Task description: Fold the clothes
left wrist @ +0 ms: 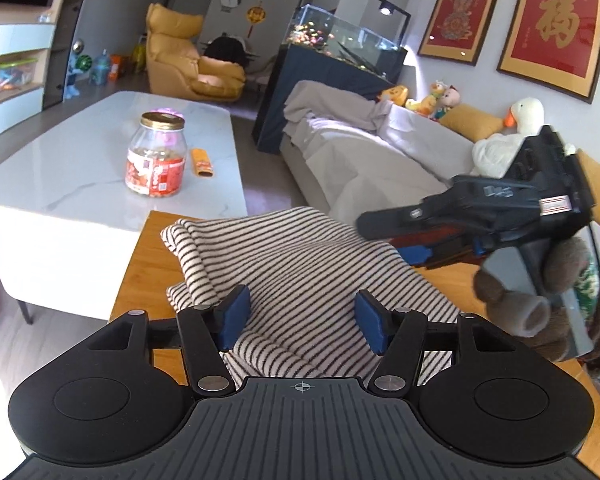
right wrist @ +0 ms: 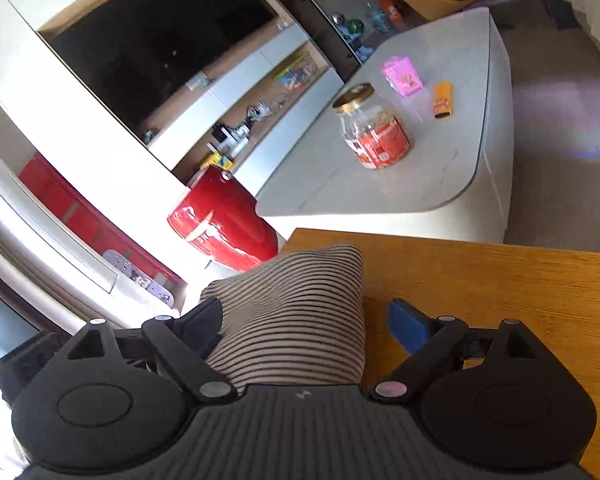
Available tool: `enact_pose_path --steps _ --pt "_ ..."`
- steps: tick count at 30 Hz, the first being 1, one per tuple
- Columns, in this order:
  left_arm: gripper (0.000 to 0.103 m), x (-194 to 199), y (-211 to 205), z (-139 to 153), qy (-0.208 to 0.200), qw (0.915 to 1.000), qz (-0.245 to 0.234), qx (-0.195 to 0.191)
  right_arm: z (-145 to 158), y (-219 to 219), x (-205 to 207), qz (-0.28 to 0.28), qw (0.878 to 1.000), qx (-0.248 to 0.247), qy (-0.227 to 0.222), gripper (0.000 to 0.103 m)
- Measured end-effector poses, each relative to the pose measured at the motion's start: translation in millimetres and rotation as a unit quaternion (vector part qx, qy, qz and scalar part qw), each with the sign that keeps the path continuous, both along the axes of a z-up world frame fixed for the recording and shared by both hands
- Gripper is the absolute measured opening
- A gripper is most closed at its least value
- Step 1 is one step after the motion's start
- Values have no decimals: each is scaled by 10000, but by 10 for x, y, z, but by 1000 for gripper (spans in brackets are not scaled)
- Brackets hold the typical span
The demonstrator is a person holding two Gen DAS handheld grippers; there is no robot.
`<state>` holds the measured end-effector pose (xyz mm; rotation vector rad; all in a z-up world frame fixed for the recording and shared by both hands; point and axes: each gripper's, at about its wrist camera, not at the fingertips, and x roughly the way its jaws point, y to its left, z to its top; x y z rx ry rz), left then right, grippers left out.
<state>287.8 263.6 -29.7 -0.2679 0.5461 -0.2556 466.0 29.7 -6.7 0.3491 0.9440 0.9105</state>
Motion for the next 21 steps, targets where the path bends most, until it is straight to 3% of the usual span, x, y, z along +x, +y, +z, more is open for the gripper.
enact_pose_path --steps 3,4,7,8,10,13,16,21 --pt "64 4 40 -12 16 10000 16 8 -249 262 116 243 9987 -35 448 83" --pt "65 4 58 -7 23 10000 33 -23 -264 318 107 339 9981 53 520 69" --pt "69 8 92 -8 39 9999 50 -161 92 409 -196 645 9960 7 -614 62" --pt "69 14 97 -14 45 9998 51 -190 197 426 -303 765 9917 -31 -1037 62" --pt "67 39 48 -43 46 10000 55 -64 263 474 -390 816 9848 -405 -1478 62" --pt "66 64 -72 -28 -7 9998 -1 198 94 458 -198 452 9864 -935 -1277 64" --pt "66 90 -152 0 -1 9993 -36 381 74 270 -165 85 9892 -910 -1147 72" --pt "67 98 -130 -10 -7 9994 -40 348 308 -70 -627 -4 9809 -784 -1779 75"
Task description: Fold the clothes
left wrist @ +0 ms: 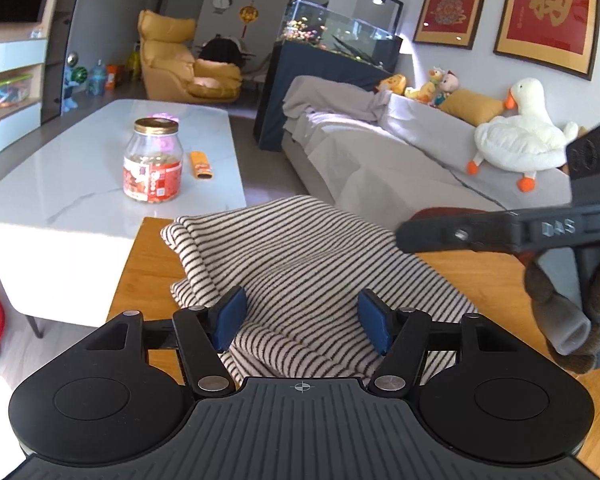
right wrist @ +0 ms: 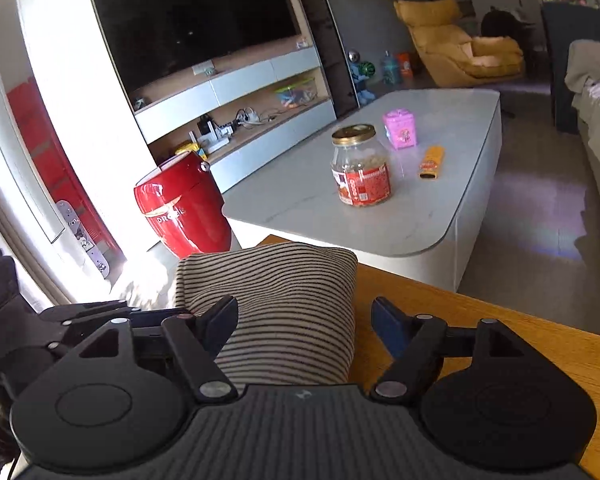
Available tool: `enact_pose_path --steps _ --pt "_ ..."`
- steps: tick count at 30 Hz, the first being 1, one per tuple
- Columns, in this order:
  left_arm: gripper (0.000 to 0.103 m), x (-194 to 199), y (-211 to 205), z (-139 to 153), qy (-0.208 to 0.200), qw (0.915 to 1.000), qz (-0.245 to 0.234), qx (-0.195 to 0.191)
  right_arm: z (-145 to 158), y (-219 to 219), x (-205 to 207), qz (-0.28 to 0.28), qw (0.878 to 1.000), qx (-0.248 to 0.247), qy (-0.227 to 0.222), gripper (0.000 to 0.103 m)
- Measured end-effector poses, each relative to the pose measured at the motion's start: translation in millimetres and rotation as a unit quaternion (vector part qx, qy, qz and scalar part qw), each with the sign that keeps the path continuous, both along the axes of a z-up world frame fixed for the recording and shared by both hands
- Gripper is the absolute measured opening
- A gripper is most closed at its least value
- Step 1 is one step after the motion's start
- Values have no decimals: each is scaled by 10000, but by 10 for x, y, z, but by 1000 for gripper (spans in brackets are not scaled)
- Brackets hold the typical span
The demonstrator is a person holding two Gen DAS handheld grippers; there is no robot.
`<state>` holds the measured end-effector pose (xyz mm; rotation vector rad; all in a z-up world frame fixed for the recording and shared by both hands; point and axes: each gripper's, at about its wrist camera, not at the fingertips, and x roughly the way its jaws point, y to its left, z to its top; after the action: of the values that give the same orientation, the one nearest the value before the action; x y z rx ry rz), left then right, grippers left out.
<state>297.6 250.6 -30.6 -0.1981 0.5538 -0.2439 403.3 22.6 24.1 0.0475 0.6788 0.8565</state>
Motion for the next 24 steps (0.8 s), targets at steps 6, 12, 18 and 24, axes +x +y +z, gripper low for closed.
enact_pose_path --steps 6,12,18,24 --pt "67 3 -19 3 -7 10000 33 9 -359 -66 -405 -229 9951 -833 -480 87" --pt "65 -335 -71 261 -248 9989 232 -317 -315 62 -564 -381 9882 -1132 -958 88" --pt "68 -337 -242 -55 398 9990 169 -62 -165 -33 -729 -249 9914 -903 -909 91" --pt "72 -324 -262 -135 364 9988 305 72 -393 -24 -745 -328 9897 -1243 -631 103"
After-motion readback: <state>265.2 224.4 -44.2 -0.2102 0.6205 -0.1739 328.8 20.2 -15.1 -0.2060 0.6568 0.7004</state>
